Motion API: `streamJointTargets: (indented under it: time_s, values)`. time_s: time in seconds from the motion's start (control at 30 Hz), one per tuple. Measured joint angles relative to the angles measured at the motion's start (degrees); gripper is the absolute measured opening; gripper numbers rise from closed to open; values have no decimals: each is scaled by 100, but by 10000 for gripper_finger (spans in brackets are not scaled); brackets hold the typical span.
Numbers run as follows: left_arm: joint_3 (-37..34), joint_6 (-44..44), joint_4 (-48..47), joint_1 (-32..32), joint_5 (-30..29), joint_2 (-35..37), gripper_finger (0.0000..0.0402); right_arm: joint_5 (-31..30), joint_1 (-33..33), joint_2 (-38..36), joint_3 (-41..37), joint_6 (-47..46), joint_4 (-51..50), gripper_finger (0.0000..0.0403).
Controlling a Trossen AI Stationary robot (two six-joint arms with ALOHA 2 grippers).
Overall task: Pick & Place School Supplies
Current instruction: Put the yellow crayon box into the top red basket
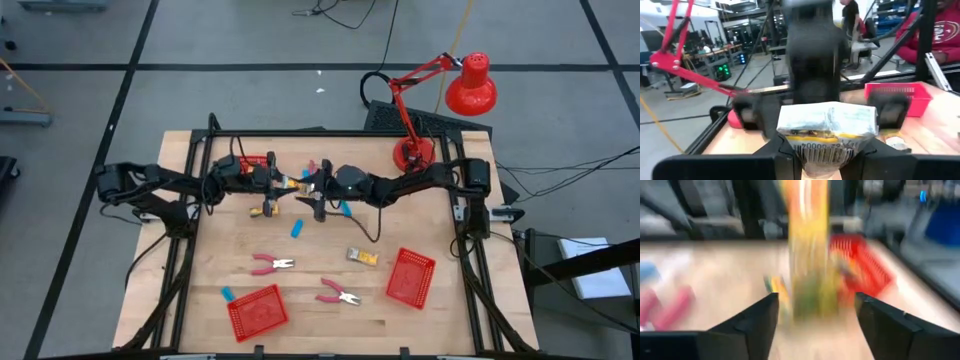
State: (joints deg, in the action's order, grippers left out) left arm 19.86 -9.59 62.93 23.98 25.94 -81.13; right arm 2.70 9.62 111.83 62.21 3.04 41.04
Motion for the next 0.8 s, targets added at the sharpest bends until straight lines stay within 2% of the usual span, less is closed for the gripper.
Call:
streamJointTargets:
  time_s: [0.1,0.23,0.4,0.6,0.8]
  values:
    - [-60,5,-42,147,-69,45,84,1,-5,-13,-2,87,-226,272]
    - [-237,13,-145,454,-60,258,84,5,-21,-55,21,199,-375,266]
    - [-830,76,-212,1031,-110,824,83,-10,-56,-50,16,237,-488,259]
    - [-1672,480,-241,1718,-616,1464,82,-14,-175,-61,10,378,-708,258]
    - [-1907,669,-582,1904,-1017,1551,81,-137,-353,-68,10,515,-576,250]
